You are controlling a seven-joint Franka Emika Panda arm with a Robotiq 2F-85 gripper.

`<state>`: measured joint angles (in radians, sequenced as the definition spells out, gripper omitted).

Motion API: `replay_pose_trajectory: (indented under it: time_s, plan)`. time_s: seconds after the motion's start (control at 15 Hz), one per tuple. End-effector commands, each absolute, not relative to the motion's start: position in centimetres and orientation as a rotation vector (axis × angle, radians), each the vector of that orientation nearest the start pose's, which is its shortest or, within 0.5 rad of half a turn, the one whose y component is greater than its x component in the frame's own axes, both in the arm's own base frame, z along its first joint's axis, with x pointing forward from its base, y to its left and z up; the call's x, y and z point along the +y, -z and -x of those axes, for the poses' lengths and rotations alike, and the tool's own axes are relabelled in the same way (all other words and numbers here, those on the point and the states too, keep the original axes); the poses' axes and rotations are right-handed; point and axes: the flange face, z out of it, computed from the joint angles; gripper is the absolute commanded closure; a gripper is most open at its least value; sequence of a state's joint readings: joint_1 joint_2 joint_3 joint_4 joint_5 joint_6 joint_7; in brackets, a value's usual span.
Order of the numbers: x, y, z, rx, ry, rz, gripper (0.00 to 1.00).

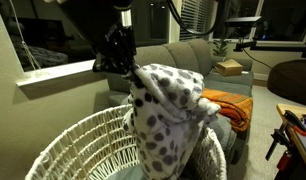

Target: Put the blanket on the sofa in the laundry basket

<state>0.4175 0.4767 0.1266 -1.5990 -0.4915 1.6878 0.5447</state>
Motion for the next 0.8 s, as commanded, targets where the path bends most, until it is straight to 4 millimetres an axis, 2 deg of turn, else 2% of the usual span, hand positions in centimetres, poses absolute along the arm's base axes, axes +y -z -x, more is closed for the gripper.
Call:
replay_pose_trajectory:
  time_s: [0.0,0.33,0.73]
  plan:
    - [31.6,-35.5,-57.6,0.268,0.132,-2.569,0.98]
    - [33.4,-35.9,-57.8,0.327,0.138,-2.559,0.98]
    - [33.7,-36.7,-58.1,0.431,0.183,-2.561,0.98]
